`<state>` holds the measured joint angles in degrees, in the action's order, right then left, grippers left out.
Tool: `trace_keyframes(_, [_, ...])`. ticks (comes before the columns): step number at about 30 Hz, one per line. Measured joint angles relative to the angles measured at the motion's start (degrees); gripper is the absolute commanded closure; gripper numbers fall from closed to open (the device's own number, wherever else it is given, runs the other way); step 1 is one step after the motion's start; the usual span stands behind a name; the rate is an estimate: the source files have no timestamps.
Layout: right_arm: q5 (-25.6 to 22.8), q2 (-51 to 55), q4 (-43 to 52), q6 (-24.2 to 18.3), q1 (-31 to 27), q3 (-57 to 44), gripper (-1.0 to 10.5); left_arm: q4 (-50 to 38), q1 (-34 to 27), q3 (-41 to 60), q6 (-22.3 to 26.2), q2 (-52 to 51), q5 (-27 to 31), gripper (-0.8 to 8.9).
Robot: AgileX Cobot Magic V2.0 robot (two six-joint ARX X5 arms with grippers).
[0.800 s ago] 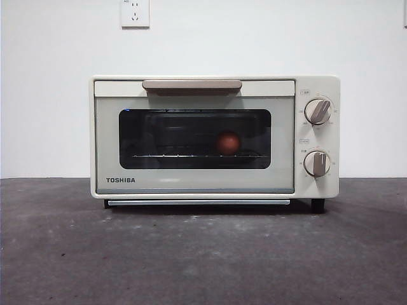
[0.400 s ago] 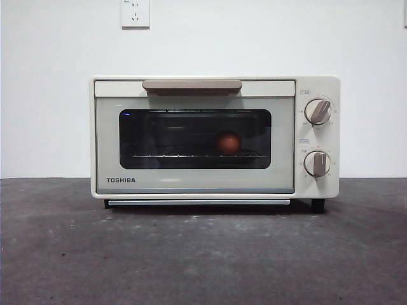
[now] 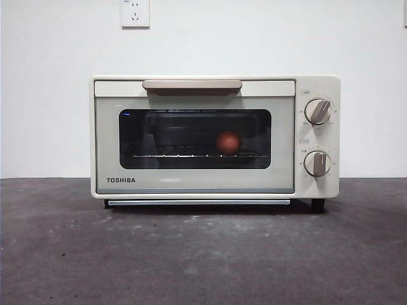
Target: Eggoven
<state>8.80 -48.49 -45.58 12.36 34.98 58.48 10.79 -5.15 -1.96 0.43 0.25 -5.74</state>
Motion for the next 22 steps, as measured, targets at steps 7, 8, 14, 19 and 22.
trace_keyframes(7, [0.0, 0.0, -0.02, 0.0, 0.0, 0.0, 9.4, 0.0, 0.0, 0.0, 0.0, 0.0, 0.0, 8.06])
trace_keyframes(8, [0.0, 0.0, -0.02, 0.02, 0.0, 0.0, 9.4, 0.0, 0.0, 0.0, 0.0, 0.0, 0.02, 8.06])
trace_keyframes(14, [-1.07, 0.59, 0.0, -1.16, -0.46, 0.0, 9.4, 0.0, 0.0, 0.0, 0.0, 0.0, 0.0, 8.06])
trace_keyframes(19, [-4.09, 7.43, 7.58, -5.64, -8.72, -1.77, 9.4, 0.0, 0.0, 0.0, 0.0, 0.0, 0.0, 8.06])
trace_keyframes(22, [1.79, 12.83, 16.66, -6.6, -16.68, -7.41, 9.4, 0.0, 0.0, 0.0, 0.0, 0.0, 0.0, 8.06])
